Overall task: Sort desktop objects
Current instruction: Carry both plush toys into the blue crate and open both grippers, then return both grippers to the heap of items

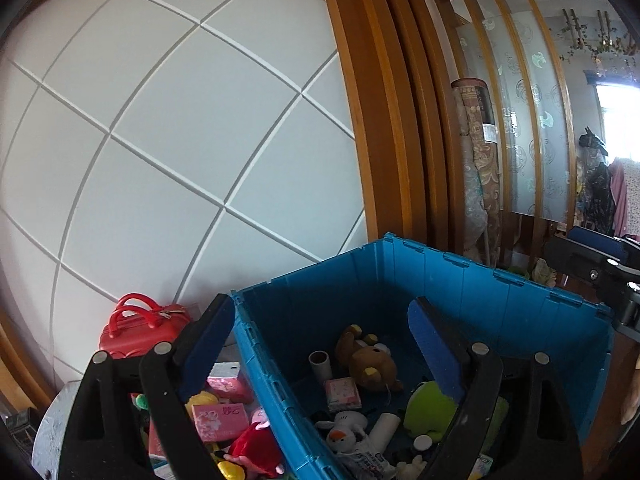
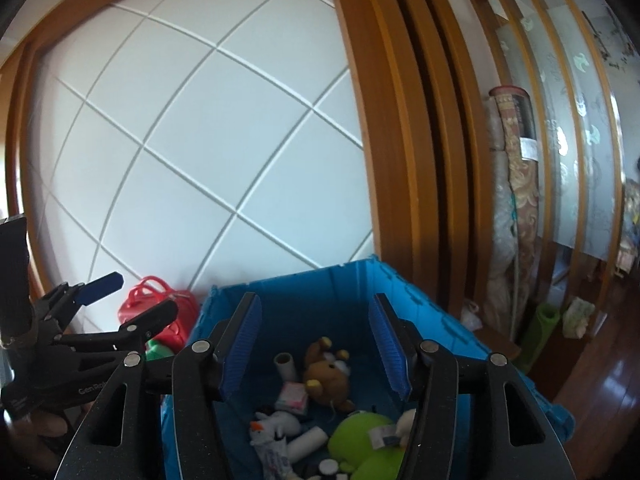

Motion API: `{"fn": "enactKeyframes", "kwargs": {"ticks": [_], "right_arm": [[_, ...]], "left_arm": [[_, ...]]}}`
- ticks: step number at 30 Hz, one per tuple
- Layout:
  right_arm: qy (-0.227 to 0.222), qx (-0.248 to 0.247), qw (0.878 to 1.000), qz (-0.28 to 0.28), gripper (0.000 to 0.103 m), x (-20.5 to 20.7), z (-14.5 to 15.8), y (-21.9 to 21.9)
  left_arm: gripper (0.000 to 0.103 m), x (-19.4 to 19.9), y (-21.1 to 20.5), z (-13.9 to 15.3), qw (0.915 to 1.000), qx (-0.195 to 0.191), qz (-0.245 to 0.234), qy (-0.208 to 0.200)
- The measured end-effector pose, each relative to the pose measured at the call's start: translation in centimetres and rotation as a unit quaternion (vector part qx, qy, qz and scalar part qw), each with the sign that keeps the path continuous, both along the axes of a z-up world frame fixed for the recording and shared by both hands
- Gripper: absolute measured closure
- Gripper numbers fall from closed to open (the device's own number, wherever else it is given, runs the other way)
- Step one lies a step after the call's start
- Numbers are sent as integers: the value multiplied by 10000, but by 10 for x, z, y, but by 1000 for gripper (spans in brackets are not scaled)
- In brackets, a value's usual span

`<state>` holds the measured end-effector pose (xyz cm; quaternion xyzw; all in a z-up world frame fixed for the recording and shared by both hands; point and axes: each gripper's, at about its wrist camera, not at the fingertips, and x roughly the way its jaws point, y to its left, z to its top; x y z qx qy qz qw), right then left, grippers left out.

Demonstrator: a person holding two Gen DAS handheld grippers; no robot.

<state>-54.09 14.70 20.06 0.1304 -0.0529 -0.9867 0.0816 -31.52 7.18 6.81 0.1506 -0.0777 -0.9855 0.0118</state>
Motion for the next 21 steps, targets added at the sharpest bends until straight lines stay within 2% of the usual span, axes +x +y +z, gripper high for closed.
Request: {"fn": "enactKeyframes", "kwargs": {"ticks": [10,21], "right_arm": [[27,-30,9992,410,42,26,-11,-51],[-39,88,9963,858,42,53,-11,-153]], "left_arm": [[14,53,-57,-13,9973,174,691,168],[14,100,-155,-38,9929,204,1169,-33]]}}
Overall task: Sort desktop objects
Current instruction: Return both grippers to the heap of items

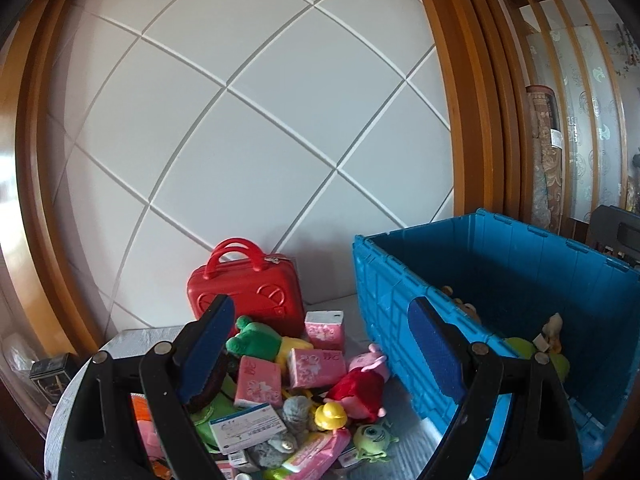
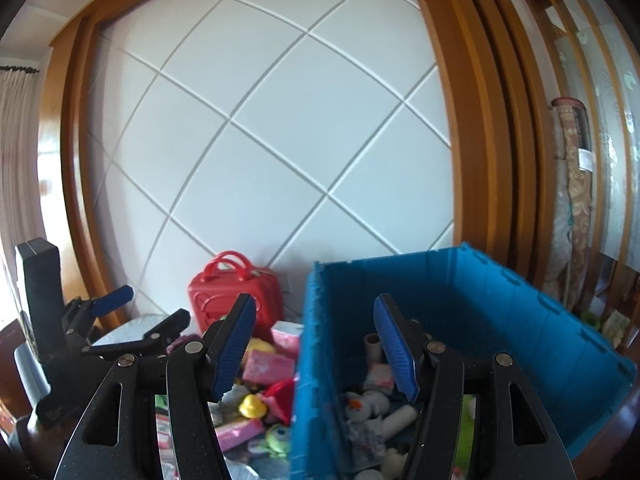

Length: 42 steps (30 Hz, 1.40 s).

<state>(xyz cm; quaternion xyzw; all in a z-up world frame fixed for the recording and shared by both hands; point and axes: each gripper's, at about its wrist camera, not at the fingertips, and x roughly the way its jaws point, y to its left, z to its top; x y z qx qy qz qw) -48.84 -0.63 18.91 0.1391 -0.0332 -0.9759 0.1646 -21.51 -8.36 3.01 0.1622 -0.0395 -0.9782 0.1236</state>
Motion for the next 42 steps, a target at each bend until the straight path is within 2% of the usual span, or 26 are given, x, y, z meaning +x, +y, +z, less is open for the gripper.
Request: {"fn": "enactKeyframes", "kwargs": {"ticks": [13,17,24,28,35,42], "right_arm": [[-426,-89,9987,249,41,10,-23,-138],[-607,5,9979,248,41,14,-37,-167],[-906,159,9951,357,38,10,-66,-196],[-1210,193,9913,484,38,-5,-96,-205],[-1952,419,9781,593,38,-39,-163,-213],[-3022,539,9504,498,38,-80,-257,-215]], "left_arm": [[14,52,-143,-28,9984,-189,483,-245],[14,66,-179,-44,9969,-267,666,-311],[14,95,-240,-85,9919,-112,1163,-506],[14,105,-259,-110,9877,-116,1397,-689],[14,103,-272,-145,9845,-39,1466,-961],[14,87,-261,-168,9852,-132,1274,-1135]]}}
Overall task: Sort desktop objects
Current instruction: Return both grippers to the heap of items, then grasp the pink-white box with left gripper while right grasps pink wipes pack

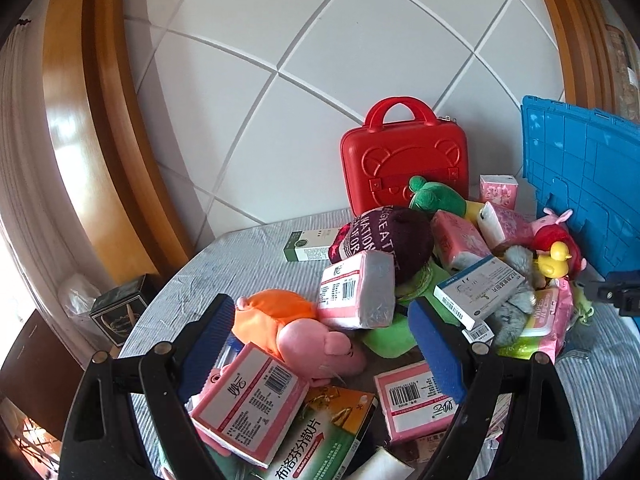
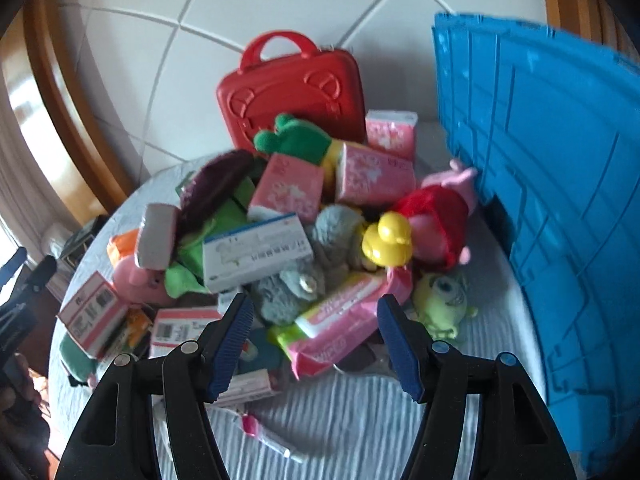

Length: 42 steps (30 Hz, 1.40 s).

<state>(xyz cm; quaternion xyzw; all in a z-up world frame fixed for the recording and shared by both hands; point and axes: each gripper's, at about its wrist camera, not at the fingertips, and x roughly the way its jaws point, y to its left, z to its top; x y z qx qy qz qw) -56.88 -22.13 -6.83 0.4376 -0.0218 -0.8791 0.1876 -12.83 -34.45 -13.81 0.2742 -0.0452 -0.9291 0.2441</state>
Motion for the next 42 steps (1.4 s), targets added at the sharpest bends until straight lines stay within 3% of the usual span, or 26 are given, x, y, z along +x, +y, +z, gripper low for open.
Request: {"fn": "enactKeyframes", "kwargs": {"ticks": [6,11,15,18,21,25,29,33,38,42], "right_arm": [[-689,-60,9975,-153,38,-20,-59,4],[-810,-79,9967,-32,38,-24,-72,0],[-758,-56,9971,25,38,-24,-68,-2],[-720,-10,9974,13,38,-23,-65,-1],[-772,-34,9970,-49,38,-23,-65,2],[-774,-22,9968,-184,35,-20,-66,10],[-833,-111,9959,-342,35,-21,-70,17],[-901,-219,9951,-335,35,-21,-72,17],[-989,-439,9937,-299,35,-24,-75,14],[-1243,-785,9884,-395,35,-39,-85,11]], "left_arm": [[14,-11,3,-32,9991,127,-132,-381],[14,-23,13,-62,9884,269,-1218,-863],[14,-37,26,-79,9628,-40,-2310,-1400],[14,-49,32,-91,9390,-329,-2959,-1720],[14,-59,32,-104,9152,-270,-3463,-2044],[14,-63,32,-115,8771,-86,-4192,-2343],[14,-78,32,-133,8407,-102,-4607,-2846],[18,-95,29,-146,8163,-74,-4858,-3125],[6,-110,35,-159,8078,-108,-4868,-3323],[5,-112,37,-162,8258,91,-4618,-3237]]}}
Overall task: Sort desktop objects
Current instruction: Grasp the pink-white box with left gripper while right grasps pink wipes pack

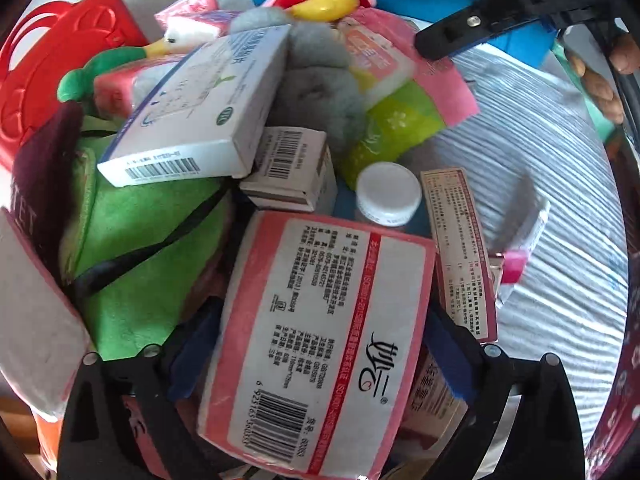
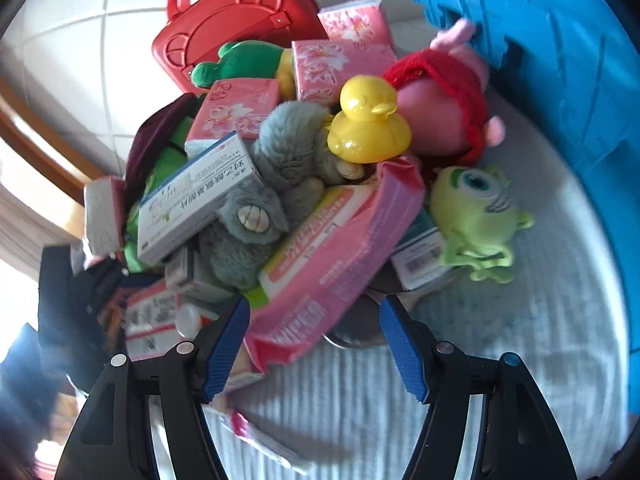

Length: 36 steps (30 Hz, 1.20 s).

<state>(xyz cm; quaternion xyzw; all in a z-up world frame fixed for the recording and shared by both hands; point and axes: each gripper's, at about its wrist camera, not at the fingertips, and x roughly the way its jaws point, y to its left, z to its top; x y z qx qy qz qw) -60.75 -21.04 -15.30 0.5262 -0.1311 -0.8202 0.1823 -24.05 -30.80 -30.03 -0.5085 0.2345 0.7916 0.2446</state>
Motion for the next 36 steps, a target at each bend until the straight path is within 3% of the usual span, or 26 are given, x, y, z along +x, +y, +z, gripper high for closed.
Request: {"fn": "enactKeyframes", "kwargs": {"ticks": [3,7,10,14,21,26,31,36], "right_arm": [[-86,-236,9997,-27,38,-12,-8,-6],[-431,-353,9984,-120,53,-27,-29,-15],[-246,-492,9985,-38,65,-27,-33,-18],[215,-98,9992,329,71,-12,-15,-31],[938,597,9912,719,75,18,16,-39],[1285,787,9845,895,77,39,38,-34],[1686,773,9780,954,78,62,70,-28],[2169,695,9695,906,78,87,118,-25]], "left_arm": [[6,4,-3,0,9995,55,323,45],[8,8,-2,0,9979,26,644,77],[11,12,1,2,9971,-72,741,150],[16,20,4,8,9955,-192,842,395],[17,46,1,44,9873,233,1258,941],[17,67,-6,80,9774,450,1610,1296],[17,63,-6,113,9644,630,1936,1685],[17,77,-4,160,9449,884,2156,2300]]}}
